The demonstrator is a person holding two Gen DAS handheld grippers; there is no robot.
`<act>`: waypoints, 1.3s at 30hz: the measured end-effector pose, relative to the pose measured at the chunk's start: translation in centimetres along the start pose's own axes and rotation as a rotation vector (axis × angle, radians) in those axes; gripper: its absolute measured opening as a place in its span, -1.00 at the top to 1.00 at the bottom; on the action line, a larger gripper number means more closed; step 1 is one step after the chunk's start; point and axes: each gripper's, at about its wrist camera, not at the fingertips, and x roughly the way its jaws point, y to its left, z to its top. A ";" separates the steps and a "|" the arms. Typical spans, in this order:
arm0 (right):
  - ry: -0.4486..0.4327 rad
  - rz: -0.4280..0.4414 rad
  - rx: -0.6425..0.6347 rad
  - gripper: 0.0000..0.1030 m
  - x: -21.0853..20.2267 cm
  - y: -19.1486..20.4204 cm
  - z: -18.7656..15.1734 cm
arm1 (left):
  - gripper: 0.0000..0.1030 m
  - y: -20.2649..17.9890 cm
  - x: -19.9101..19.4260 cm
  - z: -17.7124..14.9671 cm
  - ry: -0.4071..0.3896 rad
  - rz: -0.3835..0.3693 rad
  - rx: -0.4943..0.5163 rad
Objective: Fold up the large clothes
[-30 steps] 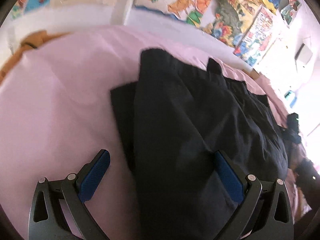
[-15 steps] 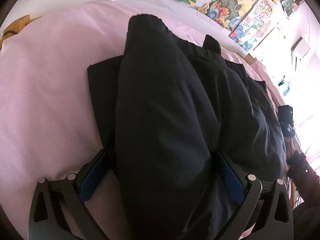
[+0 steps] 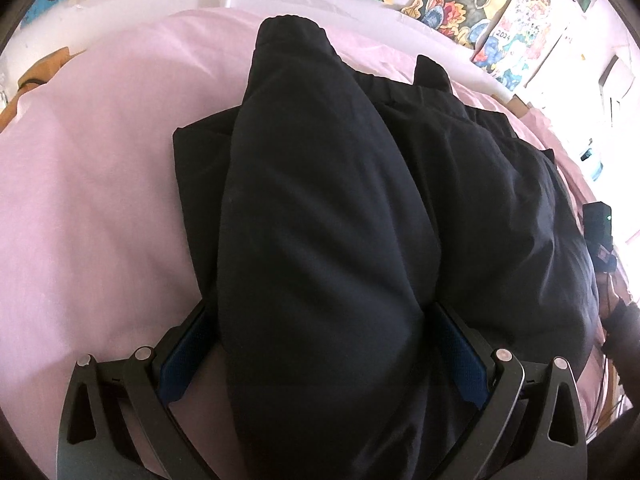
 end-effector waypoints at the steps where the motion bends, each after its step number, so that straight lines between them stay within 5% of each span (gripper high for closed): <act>1: -0.001 -0.008 -0.001 -1.00 -0.1 0.2 0.0 | -0.98 -0.1 0.0 -0.1 -0.001 0.005 -0.001; 5: -0.035 -0.010 -0.013 -0.61 -0.7 0.8 -0.2 | -0.83 -0.3 -0.4 -0.2 -0.004 0.016 -0.034; 7: -0.055 0.004 -0.001 -0.25 -1.1 1.0 -0.3 | -0.48 -0.8 -0.6 -0.1 -0.032 0.018 -0.063; 11: -0.079 -0.006 0.019 0.09 -1.6 1.7 -0.6 | 0.03 -1.9 -1.5 -0.7 -0.091 0.052 -0.064; 13: -0.090 -0.012 0.038 0.31 -2.1 2.3 -0.6 | 0.44 -2.6 -2.2 -0.8 -0.125 0.072 -0.063; 16: -0.115 -0.024 0.055 0.50 -3.4 3.8 -0.5 | 0.69 -3.4 -4.1 -0.6 -0.147 0.068 -0.093; 26: -0.109 -0.099 0.017 0.61 -9.5 11.2 -3.2 | 0.79 -7.7 -12.9 -1.8 -0.154 0.047 -0.041; 31: -0.084 -0.100 0.005 0.61 -11.3 14.4 -4.2 | 0.80 -8.4 -15.7 -4.1 -0.090 0.057 -0.073; 39: 0.013 -0.110 -0.009 0.55 -9.9 14.0 -6.8 | 0.79 -8.6 -14.8 -7.5 -0.049 0.089 -0.087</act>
